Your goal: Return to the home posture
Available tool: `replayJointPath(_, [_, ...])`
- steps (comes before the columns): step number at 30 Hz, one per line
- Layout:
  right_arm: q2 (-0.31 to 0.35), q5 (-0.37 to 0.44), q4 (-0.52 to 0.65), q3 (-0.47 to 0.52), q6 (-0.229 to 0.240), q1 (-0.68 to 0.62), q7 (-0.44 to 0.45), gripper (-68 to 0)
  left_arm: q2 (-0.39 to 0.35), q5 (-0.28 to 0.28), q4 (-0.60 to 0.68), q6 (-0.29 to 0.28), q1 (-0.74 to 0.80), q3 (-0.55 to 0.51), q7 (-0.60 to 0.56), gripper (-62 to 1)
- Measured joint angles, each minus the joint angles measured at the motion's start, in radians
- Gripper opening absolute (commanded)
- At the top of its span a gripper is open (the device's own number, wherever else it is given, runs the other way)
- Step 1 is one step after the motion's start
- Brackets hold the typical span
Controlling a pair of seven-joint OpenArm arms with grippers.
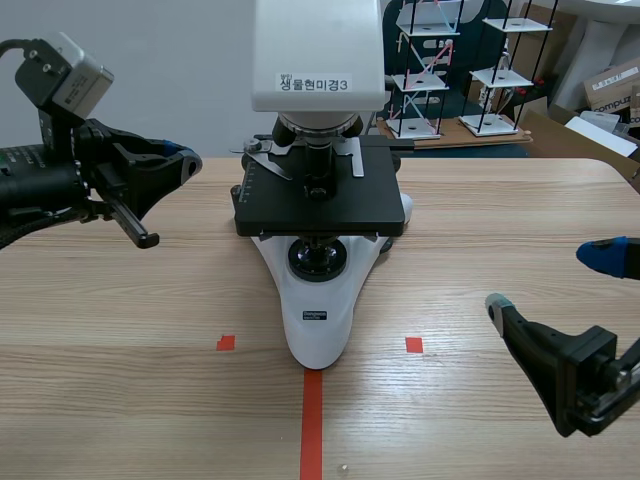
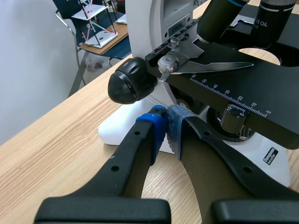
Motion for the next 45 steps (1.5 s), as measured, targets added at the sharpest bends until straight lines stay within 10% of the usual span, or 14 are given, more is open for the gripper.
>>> replayJointPath(18, [0.0,0.0,0.0,0.0,0.0,0.0,0.0,-8.0,0.0,0.014,0.002,0.0,0.011,-0.003,-0.007,-56.6])
replayJointPath(25, [0.0,0.0,0.0,0.0,0.0,0.0,0.0,-8.0,0.0,0.015,0.112,0.002,0.177,-0.162,-0.007,-56.4])
replayJointPath(39, [0.0,0.0,0.0,0.0,0.0,0.0,0.0,-8.0,0.037,0.016,0.322,0.042,0.593,-0.41,-0.015,-24.9])
replayJointPath(45, [0.0,0.0,0.0,0.0,0.0,0.0,0.0,-8.0,0.109,0.14,0.409,0.04,0.774,-0.5,-0.098,-14.5])
